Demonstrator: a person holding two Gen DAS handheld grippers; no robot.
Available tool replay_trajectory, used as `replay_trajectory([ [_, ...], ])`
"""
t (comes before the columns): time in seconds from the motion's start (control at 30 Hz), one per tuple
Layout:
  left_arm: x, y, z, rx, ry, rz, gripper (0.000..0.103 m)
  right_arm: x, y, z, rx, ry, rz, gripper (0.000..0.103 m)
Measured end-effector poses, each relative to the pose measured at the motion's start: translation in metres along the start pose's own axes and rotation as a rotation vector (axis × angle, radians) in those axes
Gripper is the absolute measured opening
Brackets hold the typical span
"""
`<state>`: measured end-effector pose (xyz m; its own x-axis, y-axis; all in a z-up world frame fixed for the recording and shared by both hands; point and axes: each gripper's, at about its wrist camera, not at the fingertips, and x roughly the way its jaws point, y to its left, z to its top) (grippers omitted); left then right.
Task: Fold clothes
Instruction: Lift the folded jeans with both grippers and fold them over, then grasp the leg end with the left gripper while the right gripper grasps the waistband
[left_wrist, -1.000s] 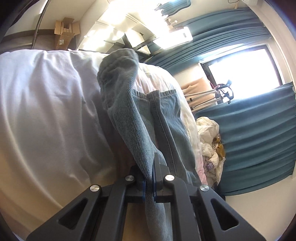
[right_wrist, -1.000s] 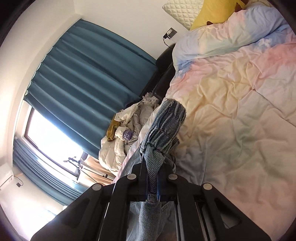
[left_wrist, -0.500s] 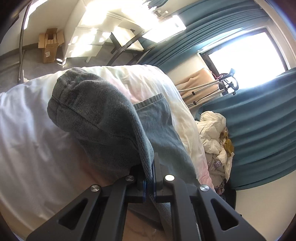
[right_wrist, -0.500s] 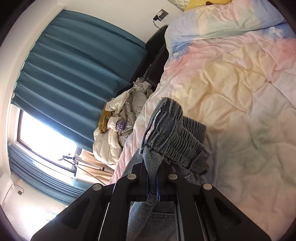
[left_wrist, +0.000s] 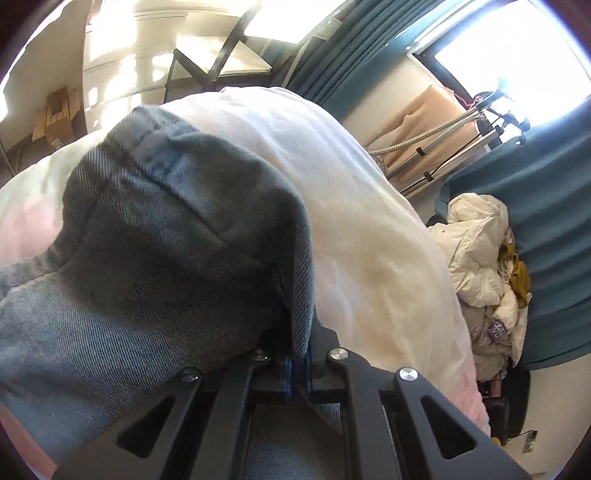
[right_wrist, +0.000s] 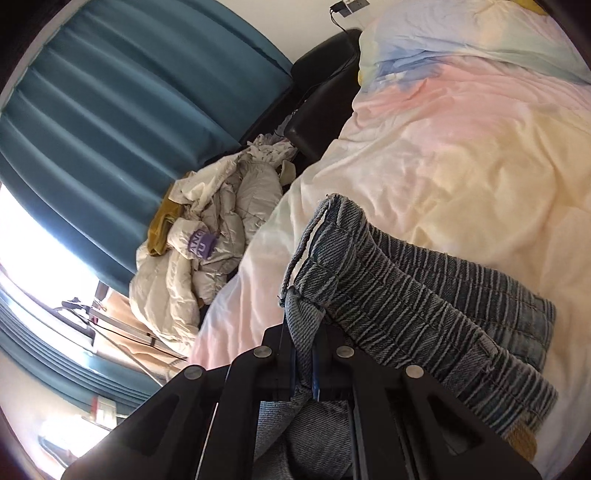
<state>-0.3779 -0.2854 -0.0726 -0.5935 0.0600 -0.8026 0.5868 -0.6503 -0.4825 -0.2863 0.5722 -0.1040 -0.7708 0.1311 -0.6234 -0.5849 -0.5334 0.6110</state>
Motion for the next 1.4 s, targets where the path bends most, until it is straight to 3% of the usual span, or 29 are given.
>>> replay_trajectory([
  [0.07,0.018,0.0,-0.002,-0.004,0.005,0.022,0.004,0.027,-0.007,-0.007,-0.035,0.033,-0.038,0.005],
  [0.17,0.028,-0.002,-0.004,0.018,-0.004,0.033,0.005,0.031,-0.009,-0.009,-0.044,0.053,-0.019,0.005],
  [0.27,0.015,0.0,-0.001,0.022,0.004,-0.021,0.011,0.031,-0.01,-0.01,-0.049,0.07,0.008,0.008],
  [0.33,-0.001,0.007,0.0,-0.007,0.013,-0.076,0.016,0.031,-0.011,-0.01,-0.052,0.082,0.025,0.017],
  [0.43,-0.04,0.016,-0.007,-0.024,-0.025,-0.139,0.035,0.014,-0.014,-0.007,-0.054,0.106,0.078,0.028],
  [0.47,-0.055,0.018,-0.011,-0.025,-0.044,-0.158,0.049,0.002,-0.014,-0.007,-0.068,0.107,0.089,0.03],
  [0.5,-0.069,0.021,-0.014,-0.025,-0.062,-0.178,0.056,-0.011,-0.014,-0.006,-0.084,0.106,0.1,0.033],
  [0.6,-0.107,0.037,-0.037,-0.025,-0.084,-0.246,0.063,-0.05,-0.019,-0.008,-0.127,0.098,0.116,0.042],
  [0.77,-0.135,0.071,-0.084,-0.068,-0.059,-0.325,0.064,-0.103,-0.041,-0.025,-0.102,0.117,0.168,0.049],
  [0.9,-0.124,0.087,-0.106,-0.111,0.043,-0.305,0.064,-0.126,-0.068,-0.046,-0.008,0.142,0.219,0.066],
  [1.07,-0.097,0.107,-0.127,-0.169,0.169,-0.301,0.064,-0.12,-0.098,-0.071,0.085,0.211,0.232,0.071],
  [1.17,-0.067,0.116,-0.133,-0.246,0.257,-0.339,0.064,-0.103,-0.105,-0.08,0.126,0.256,0.245,0.072],
  [1.33,-0.045,0.117,-0.13,-0.308,0.189,-0.366,0.064,-0.072,-0.099,-0.082,0.122,0.272,0.267,0.072],
  [1.4,-0.039,0.11,-0.124,-0.292,0.154,-0.366,0.064,-0.06,-0.098,-0.08,0.117,0.275,0.224,0.071],
])
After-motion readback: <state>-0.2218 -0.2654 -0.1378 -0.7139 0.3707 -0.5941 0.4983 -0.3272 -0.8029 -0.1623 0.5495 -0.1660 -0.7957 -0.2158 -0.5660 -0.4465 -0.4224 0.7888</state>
